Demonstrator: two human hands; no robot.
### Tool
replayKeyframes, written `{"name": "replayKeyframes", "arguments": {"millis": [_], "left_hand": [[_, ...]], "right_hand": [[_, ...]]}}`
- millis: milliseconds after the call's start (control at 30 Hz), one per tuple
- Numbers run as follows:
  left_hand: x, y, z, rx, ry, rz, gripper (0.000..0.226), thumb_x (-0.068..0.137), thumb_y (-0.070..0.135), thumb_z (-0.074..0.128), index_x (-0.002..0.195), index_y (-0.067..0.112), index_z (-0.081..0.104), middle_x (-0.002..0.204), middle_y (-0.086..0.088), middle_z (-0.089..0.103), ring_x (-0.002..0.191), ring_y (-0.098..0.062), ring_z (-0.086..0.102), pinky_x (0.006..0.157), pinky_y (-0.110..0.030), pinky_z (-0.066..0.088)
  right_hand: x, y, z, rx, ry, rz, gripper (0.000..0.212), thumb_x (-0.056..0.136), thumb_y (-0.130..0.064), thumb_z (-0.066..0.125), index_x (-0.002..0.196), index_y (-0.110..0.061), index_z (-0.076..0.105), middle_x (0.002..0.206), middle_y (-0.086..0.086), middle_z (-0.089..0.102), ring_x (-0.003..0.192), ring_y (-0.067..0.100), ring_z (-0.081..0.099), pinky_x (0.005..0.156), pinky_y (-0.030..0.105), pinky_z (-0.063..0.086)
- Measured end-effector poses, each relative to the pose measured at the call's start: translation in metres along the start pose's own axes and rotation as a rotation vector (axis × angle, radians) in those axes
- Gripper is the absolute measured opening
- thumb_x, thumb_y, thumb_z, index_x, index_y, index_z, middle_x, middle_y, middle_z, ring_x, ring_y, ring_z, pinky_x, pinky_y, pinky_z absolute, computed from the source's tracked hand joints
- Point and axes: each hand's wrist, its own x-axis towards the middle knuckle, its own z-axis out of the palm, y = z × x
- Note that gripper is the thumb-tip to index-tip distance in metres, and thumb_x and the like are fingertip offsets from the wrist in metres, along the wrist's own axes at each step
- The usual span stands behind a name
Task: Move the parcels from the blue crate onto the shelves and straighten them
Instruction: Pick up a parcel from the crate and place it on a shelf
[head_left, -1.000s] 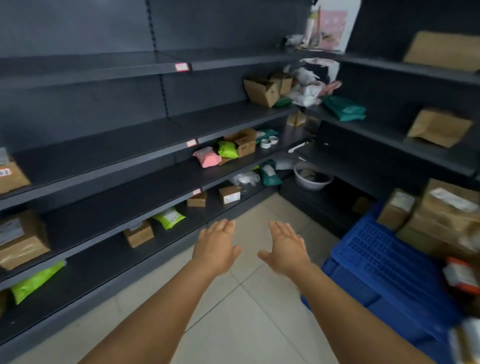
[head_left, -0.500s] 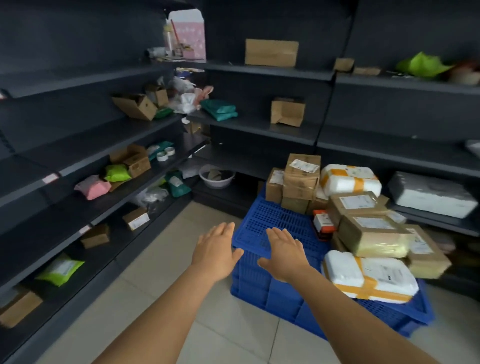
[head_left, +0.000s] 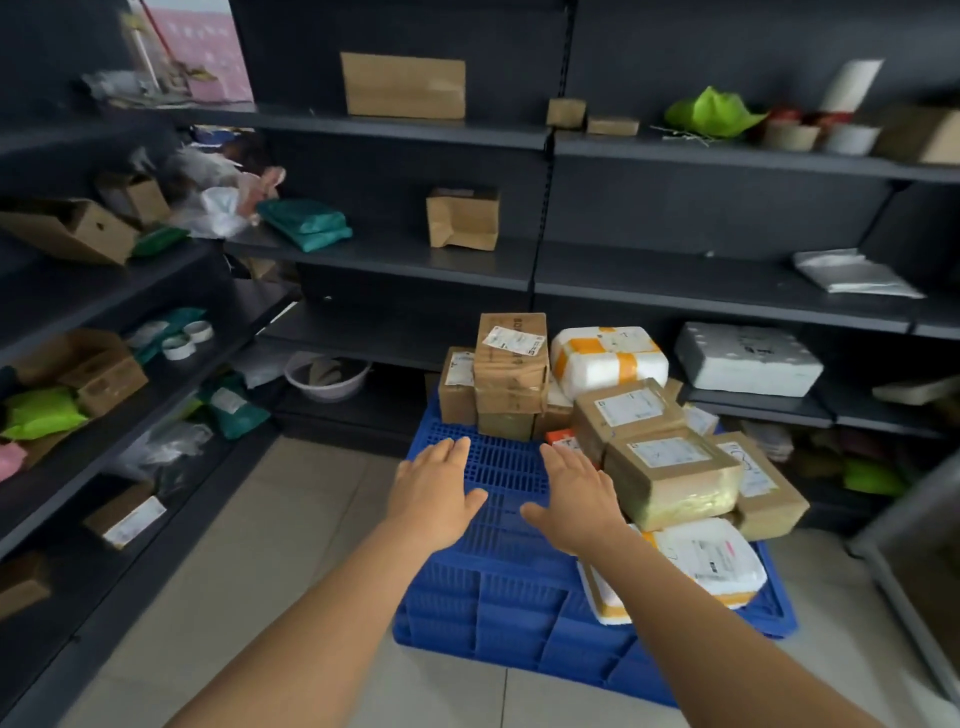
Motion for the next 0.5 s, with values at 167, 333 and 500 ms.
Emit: {"name": "replayKeyframes", "arguments": {"millis": [167, 333, 500], "left_hand": [[0.057, -0.011, -0.003, 0.005, -0.051, 0.024, 0.074, 0.099, 0.045, 0.043, 0.154, 0.019, 0.002, 0.161, 0.0, 0.011, 0.147, -0.019, 0.014, 0.117, -0.039, 0.019], [0.103, -0.024, -0.001, -0.05, -0.09, 0.009, 0.076, 0.099, 0.045, 0.044, 0.154, 0.018, 0.001, 0.161, 0.0, 0.01, 0.147, -0.018, 0.014, 0.118, -0.04, 0.019], [0.157, -0.032, 0.005, -0.068, -0.101, -0.02, 0.076, 0.099, 0.045, 0.045, 0.154, 0.017, 0.002, 0.161, 0.001, 0.011, 0.147, -0.018, 0.014, 0.118, -0.04, 0.02]], "right_hand": [[0.053, -0.001, -0.007, 0.021, 0.016, 0.038, 0.082, 0.093, -0.048, 0.053, 0.155, -0.017, 0.008, 0.162, 0.0, 0.008, 0.15, 0.021, 0.003, 0.12, 0.043, 0.012], [0.106, 0.003, -0.005, 0.068, -0.019, 0.09, 0.083, 0.093, -0.048, 0.053, 0.155, -0.017, 0.008, 0.162, 0.0, 0.008, 0.15, 0.022, 0.003, 0.119, 0.042, 0.012], [0.166, 0.015, -0.001, 0.102, -0.027, 0.103, 0.084, 0.092, -0.049, 0.054, 0.155, -0.017, 0.01, 0.161, 0.0, 0.011, 0.149, 0.021, 0.007, 0.119, 0.043, 0.014]]}}
